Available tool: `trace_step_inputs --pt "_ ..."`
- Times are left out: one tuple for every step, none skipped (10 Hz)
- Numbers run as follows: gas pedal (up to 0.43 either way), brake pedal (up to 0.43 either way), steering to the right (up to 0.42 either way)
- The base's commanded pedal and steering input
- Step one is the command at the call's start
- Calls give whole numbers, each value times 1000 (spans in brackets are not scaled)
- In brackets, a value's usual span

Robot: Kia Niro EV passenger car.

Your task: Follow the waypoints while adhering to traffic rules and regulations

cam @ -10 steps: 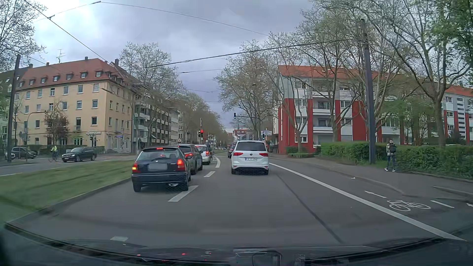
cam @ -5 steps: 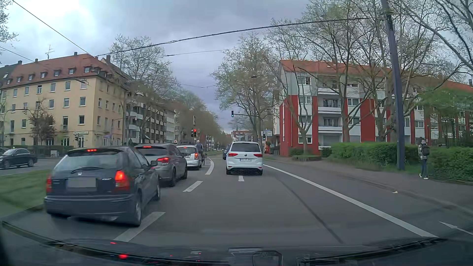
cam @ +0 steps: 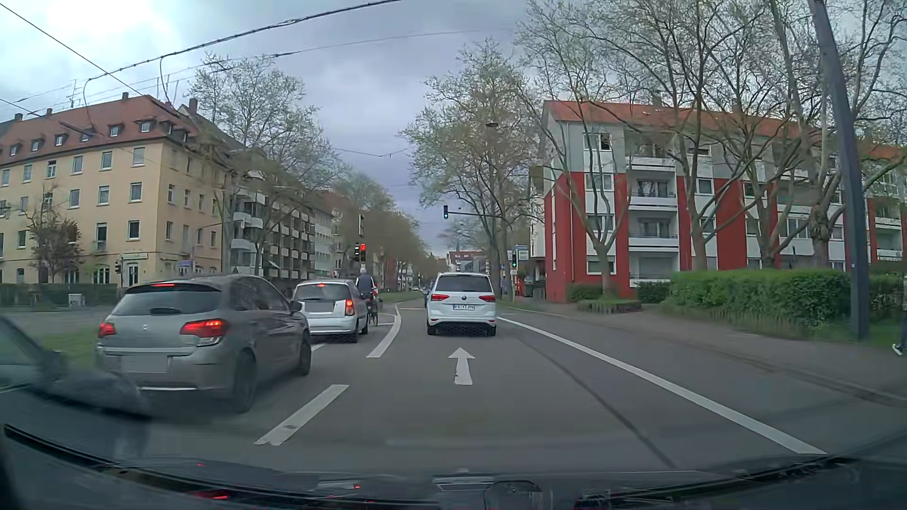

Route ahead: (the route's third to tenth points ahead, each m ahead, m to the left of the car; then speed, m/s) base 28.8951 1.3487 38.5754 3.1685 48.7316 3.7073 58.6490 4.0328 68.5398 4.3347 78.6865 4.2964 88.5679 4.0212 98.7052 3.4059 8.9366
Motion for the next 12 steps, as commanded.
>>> trace_step_inputs --pt "150 0 -16" --pt "150 0 -20" --pt "150 0 -21" --pt "157 0 -21" --pt "169 0 -22" --pt "169 0 -24" --pt "169 0 -25" --pt "169 0 -26" --pt "169 0 -27" --pt "169 0 -26" --pt "169 0 -26" --pt "169 0 -27"
